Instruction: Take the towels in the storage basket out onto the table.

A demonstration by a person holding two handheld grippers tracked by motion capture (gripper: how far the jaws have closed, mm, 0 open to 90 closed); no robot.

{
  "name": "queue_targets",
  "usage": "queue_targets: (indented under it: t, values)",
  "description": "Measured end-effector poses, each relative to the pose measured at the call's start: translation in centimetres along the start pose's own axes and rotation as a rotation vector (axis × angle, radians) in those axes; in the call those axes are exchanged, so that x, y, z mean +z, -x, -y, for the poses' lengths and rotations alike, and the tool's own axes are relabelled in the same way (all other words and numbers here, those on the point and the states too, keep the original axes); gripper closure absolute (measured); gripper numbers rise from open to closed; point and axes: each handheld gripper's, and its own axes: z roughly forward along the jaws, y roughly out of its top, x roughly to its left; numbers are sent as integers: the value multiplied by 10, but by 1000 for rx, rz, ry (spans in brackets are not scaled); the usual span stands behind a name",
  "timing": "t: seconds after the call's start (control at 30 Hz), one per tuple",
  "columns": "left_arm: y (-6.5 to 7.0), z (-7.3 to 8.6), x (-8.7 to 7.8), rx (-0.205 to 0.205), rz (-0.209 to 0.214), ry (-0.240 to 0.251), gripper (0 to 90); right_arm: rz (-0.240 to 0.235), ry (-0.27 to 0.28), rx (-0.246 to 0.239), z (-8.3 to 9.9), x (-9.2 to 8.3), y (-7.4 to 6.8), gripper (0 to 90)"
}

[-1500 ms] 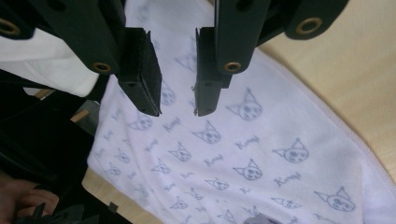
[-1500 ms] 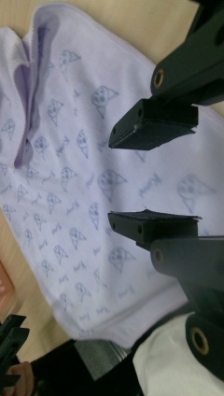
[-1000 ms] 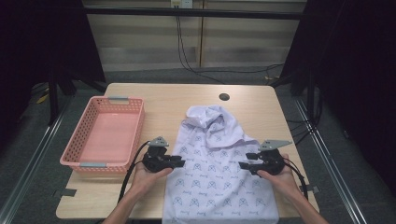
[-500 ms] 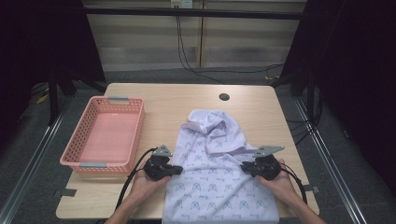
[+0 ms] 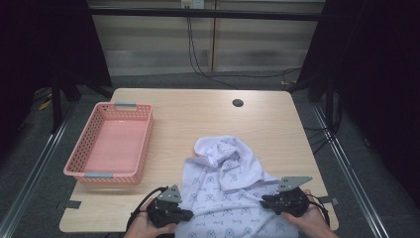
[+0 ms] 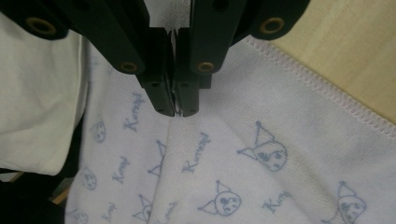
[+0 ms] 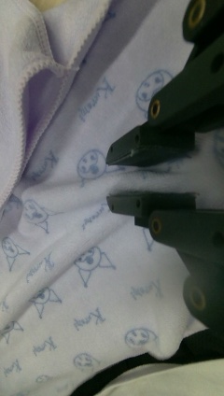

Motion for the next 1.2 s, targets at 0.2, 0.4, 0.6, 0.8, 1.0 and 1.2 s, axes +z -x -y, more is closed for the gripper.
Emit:
queue_targets:
  t: [0.2,0.4,0.6,0.8,1.0,1.2]
  values:
    - [-19,-24,8,-10,-29,77,774,37,105,45,-17,-11,13,685]
    - [-43,-65,14,-26,-78,189,744,91,178,84,-47,-5,36,649]
    - [-67,-98,9,-59,-164,316,578,124,111,116,-45,18,46,480]
    - [-87,-101,39,-94,-224,235,534,130,86,134,-37,21,47,464]
    - [-82,-92,48,-64,-218,116,760,140,91,103,-37,21,43,829]
    - [-73,-69,37,-82,-160,110,724,136,148,130,-36,5,49,885]
